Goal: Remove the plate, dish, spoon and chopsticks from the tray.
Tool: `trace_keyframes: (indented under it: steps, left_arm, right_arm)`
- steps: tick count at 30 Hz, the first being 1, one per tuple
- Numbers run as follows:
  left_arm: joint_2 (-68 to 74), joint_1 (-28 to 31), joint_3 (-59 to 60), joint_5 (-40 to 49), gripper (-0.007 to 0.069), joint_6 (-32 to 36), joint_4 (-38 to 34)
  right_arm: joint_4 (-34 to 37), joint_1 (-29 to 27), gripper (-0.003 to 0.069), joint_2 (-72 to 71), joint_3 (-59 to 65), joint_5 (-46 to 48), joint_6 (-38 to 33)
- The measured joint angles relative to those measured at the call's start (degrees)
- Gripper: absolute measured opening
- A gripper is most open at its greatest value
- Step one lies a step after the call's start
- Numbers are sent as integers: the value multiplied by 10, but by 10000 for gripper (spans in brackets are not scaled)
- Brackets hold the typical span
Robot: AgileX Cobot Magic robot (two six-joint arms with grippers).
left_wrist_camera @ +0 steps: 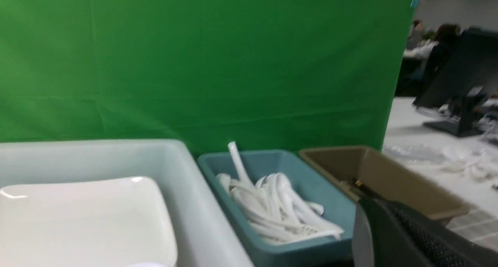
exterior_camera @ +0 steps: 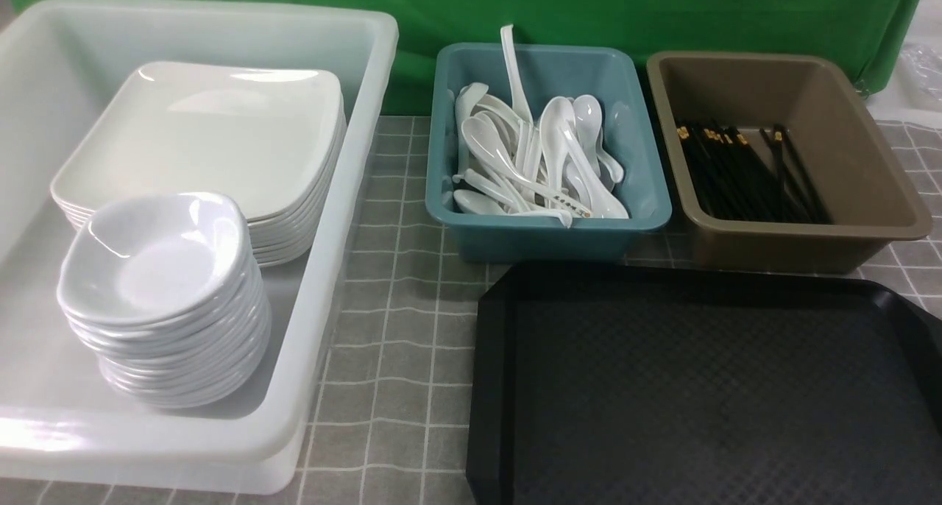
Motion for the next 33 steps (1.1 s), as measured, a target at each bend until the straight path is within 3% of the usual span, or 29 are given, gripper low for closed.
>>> trace_keyframes:
  steps: [9,16,20,24,33]
  left_arm:
    - [-6,10,14,24,6,0,70]
    - [-132,157,189,-76,6,0,66]
    - [-184,202,270,-94,6,6,66]
    - [-192,213,341,-88,6,15,76]
    - [-193,215,345,-68,6,16,76]
  right_arm:
    - [0,0,244,0,0,0,0]
    - [0,0,244,0,0,0,0]
    - [0,0,244,0,0,0,0]
    - [0,0,243,0,0,0,0]
    - [0,0,242,0,0,0,0]
